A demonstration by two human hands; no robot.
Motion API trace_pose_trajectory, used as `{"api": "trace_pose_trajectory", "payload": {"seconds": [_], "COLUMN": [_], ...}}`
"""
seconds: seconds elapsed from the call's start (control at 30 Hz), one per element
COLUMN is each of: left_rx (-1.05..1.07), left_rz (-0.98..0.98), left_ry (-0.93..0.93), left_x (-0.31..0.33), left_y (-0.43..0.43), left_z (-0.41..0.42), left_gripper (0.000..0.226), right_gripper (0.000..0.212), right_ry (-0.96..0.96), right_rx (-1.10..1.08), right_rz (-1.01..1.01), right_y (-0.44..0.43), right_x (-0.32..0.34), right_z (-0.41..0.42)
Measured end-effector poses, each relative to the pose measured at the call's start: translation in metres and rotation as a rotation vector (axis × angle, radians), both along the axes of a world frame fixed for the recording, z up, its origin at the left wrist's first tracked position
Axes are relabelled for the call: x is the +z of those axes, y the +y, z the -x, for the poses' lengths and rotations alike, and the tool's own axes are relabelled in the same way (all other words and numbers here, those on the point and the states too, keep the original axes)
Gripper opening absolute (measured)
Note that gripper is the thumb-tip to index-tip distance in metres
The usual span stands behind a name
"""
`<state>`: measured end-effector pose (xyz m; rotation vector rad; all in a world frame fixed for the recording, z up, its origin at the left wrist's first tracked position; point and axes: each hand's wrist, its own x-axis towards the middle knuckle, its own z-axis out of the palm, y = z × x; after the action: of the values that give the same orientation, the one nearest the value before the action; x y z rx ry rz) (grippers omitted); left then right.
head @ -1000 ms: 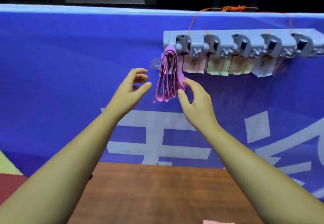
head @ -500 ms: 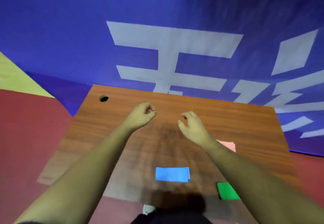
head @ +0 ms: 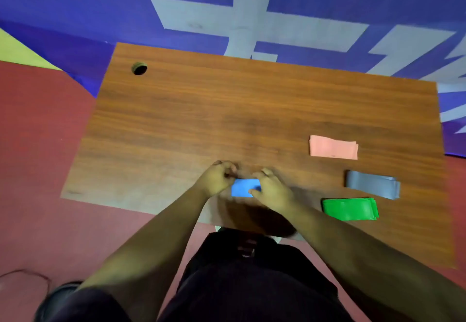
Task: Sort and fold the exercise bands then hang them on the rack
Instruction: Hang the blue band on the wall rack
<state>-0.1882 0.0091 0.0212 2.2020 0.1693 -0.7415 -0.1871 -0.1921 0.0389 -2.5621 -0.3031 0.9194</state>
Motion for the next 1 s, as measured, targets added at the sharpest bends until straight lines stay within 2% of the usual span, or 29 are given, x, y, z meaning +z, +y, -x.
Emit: {"api": "trace_pose_trajectory", "payload": {"seconds": [0.23,0.47,0.67,1.0], "left_rx": [-0.091,-0.065,-0.109,-0.162], "left_rz": [0.017,-0.015,-0.023,-0.013], "left_ry": [0.023,-0.035,-0.167,-0.262], "left_x": [-0.031,-0.051,-0.06,-0.065], "left_y": [-0.003,-0.007,-0.004,0.001], "left_z": [0.012,0.016,0.026,0.032], "left_gripper": [0.045,0.041,0.036,0.024], "right_gripper": [0.059,0.044,0.034,0.024], "right_ry": [-0.064,-0.176,-0.307,-0.329], "right_rx": [0.041,0.046,0.066,0.009], "right_rz": [-0.001,0.059,0.047,0.018], "right_y": [0.018,0.022,0.019,0.017], "right_x": [-0.03,-0.056,-0.066,-0.069], "right_z": [0.01,0.015,0.021,0.023]}}
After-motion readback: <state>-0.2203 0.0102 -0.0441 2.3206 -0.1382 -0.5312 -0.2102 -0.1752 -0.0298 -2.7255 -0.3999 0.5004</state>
